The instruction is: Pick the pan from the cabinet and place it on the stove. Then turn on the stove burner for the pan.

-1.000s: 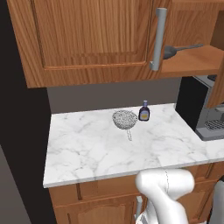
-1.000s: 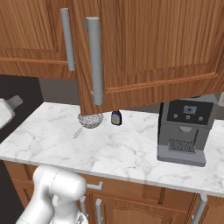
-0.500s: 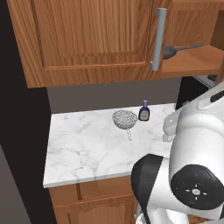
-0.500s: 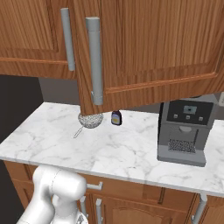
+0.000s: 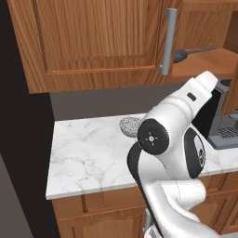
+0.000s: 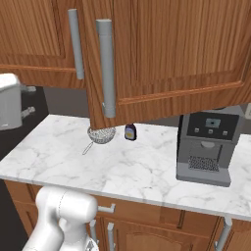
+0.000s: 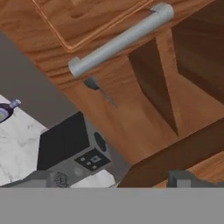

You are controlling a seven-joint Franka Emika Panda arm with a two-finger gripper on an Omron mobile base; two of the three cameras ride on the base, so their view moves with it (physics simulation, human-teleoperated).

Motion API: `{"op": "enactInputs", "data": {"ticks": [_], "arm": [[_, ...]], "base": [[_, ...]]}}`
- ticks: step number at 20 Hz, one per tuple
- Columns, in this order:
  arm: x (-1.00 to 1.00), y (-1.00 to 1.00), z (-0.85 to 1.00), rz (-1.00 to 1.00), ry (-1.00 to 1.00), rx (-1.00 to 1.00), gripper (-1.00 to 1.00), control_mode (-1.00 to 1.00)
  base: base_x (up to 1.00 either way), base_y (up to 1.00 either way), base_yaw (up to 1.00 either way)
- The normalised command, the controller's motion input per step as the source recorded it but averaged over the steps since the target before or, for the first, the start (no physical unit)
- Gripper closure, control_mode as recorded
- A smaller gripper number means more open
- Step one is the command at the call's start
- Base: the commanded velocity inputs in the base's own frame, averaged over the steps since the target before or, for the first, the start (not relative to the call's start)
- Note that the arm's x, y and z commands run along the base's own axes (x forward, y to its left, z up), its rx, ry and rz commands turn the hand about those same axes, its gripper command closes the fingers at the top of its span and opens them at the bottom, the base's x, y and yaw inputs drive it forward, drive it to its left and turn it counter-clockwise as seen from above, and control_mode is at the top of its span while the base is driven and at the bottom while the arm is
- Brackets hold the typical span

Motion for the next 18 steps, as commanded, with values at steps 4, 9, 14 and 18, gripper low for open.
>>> {"op": "enactInputs", "data": {"ticks": [4, 9, 14, 18], "arm": [[0.97, -0.44, -0.30, -0.07, 0.13, 0.00, -1.00, -1.00], [0.77, -0.59, -0.08, -0.05, 0.09, 0.00, -1.00, -1.00], [0.44, -0.68, 0.00, -0.06, 0.05, 0.00, -1.00, -1.00], [0.17, -0.64, -0.12, -0.13, 0.05, 0.00, -1.00, -1.00]], "base": [[0.00, 0.00, 0.00], [0.00, 0.00, 0.00], [0.00, 0.00, 0.00], [0.00, 0.00, 0.00]]}}
